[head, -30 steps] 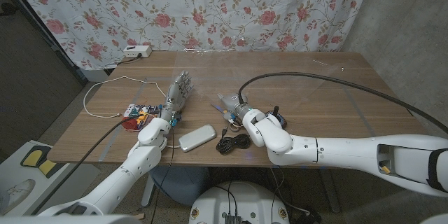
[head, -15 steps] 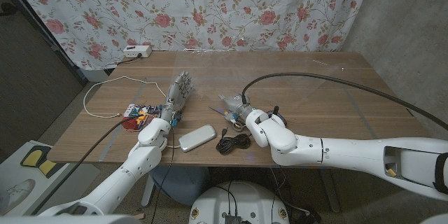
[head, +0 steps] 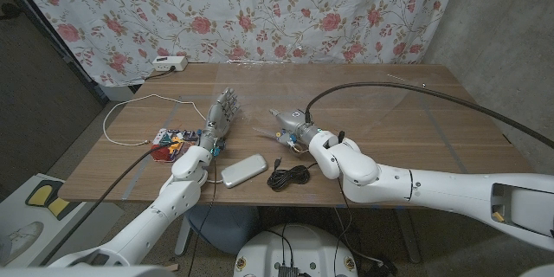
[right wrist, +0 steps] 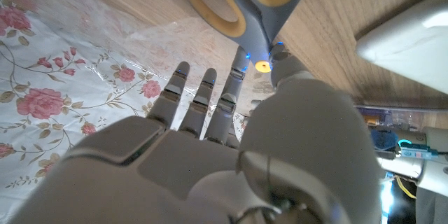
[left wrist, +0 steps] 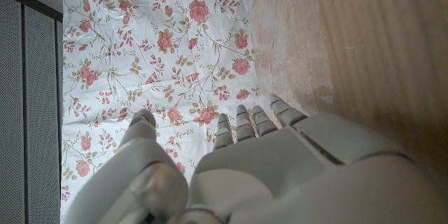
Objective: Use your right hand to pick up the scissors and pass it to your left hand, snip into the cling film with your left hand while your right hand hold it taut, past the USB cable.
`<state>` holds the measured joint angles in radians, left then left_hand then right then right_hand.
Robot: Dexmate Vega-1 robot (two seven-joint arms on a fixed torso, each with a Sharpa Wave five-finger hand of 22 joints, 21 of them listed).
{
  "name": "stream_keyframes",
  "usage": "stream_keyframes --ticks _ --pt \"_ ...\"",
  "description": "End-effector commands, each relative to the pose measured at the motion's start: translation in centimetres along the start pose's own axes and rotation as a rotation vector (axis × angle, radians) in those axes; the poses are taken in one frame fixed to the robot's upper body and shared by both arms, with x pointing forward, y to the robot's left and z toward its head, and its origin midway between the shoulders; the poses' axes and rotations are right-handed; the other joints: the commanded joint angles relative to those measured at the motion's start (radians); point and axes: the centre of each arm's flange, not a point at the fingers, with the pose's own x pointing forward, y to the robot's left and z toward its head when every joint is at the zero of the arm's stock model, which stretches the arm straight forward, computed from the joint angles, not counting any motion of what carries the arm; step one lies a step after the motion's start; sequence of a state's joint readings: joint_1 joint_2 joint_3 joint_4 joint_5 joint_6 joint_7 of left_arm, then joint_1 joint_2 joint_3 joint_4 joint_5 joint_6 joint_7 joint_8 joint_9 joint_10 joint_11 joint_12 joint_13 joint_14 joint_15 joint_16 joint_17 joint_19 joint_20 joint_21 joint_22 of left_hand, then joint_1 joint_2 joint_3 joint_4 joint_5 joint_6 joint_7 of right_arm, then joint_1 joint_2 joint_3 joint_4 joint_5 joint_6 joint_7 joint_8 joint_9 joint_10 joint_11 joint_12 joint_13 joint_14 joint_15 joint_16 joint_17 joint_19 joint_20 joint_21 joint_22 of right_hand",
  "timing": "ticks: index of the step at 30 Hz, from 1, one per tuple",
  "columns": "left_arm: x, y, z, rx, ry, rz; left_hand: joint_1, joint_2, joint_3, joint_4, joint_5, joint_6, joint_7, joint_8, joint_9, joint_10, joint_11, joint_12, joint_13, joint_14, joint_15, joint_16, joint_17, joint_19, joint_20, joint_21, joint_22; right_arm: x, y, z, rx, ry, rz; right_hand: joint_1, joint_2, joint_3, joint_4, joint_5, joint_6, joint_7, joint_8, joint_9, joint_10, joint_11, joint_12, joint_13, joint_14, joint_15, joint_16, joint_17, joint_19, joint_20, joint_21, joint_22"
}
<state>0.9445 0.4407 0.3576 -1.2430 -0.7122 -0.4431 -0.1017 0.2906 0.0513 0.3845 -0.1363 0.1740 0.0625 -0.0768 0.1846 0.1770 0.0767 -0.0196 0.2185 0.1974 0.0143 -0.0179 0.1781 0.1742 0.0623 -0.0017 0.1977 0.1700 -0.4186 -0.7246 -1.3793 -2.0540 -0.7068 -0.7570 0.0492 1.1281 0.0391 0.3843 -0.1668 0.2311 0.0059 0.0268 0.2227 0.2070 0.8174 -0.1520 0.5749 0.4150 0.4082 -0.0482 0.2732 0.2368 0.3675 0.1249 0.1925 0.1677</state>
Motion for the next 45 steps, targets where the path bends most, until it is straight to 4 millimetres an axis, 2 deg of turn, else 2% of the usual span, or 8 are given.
stream_keyframes --ticks 1,11,19,30,45 --pt "-0.1 -0.2 -0.2 -0.001 0.003 0.006 0.0 0.005 -0.001 -0.001 0.004 0.0 -0.001 0.003 0.002 0.005 0.0 0.0 0.005 -0.003 -0.005 0.006 0.002 0.004 0.005 0.0 0.005 -1.3 -2.9 -1.0 0.109 -0.028 -0.077 -0.002 0.005 0.016 -0.002 0.009 0.007 0.004 0.006 0.003 0.037 -0.031 0.007 0.003 0.01 -0.11 -0.002 0.0 0.008 0.003 0.003 0.0" --pt "-0.3 -0.3 -0.2 0.0 0.0 0.011 0.0 0.006 -0.002 -0.001 0.004 -0.001 -0.002 0.002 0.002 0.006 0.001 0.001 0.005 -0.003 -0.006 0.006 0.002 0.004 0.006 -0.001 0.005 -1.1 -3.2 -3.6 0.203 0.016 -0.083 -0.005 0.003 0.022 0.001 0.013 0.01 0.004 0.005 0.003 0.039 -0.027 0.009 0.002 0.014 -0.108 -0.006 0.001 0.013 0.002 0.002 0.0" --pt "-0.4 -0.5 -0.1 0.001 -0.002 0.008 -0.001 0.006 -0.002 -0.001 0.004 0.0 -0.002 0.002 0.002 0.006 0.001 0.001 0.005 -0.003 -0.005 0.006 0.002 0.004 0.006 -0.001 0.005 -1.8 -4.7 -4.2 0.294 -0.01 -0.133 -0.008 0.003 0.025 0.004 0.015 0.017 0.005 0.006 0.002 0.044 -0.03 0.011 0.001 0.021 -0.108 -0.006 0.002 0.019 0.002 0.003 0.0" --pt "-0.5 -1.5 0.9 0.012 -0.032 -0.02 -0.001 0.007 -0.002 -0.002 0.004 0.003 -0.001 0.003 0.002 0.009 0.005 0.002 0.005 -0.002 -0.005 0.006 0.002 0.005 0.006 -0.002 0.005 -2.8 -6.8 -5.4 0.517 -0.056 -0.227 -0.01 0.005 0.021 0.007 0.017 0.02 0.006 0.005 0.002 0.044 -0.028 0.014 0.003 0.025 -0.107 -0.003 0.008 0.02 0.002 0.001 0.0" --pt "-0.5 -2.2 1.7 0.022 -0.053 -0.039 0.0 0.007 -0.002 -0.002 0.004 0.009 0.003 0.005 0.002 0.013 0.003 0.003 0.005 0.0 -0.005 0.006 0.002 0.005 0.007 -0.002 0.005 -2.9 -7.8 -6.8 0.648 -0.109 -0.234 -0.01 0.006 0.012 0.008 0.018 0.021 0.008 0.003 0.002 0.038 -0.03 0.017 0.008 0.02 -0.103 -0.001 0.017 0.021 0.001 0.0 0.001"
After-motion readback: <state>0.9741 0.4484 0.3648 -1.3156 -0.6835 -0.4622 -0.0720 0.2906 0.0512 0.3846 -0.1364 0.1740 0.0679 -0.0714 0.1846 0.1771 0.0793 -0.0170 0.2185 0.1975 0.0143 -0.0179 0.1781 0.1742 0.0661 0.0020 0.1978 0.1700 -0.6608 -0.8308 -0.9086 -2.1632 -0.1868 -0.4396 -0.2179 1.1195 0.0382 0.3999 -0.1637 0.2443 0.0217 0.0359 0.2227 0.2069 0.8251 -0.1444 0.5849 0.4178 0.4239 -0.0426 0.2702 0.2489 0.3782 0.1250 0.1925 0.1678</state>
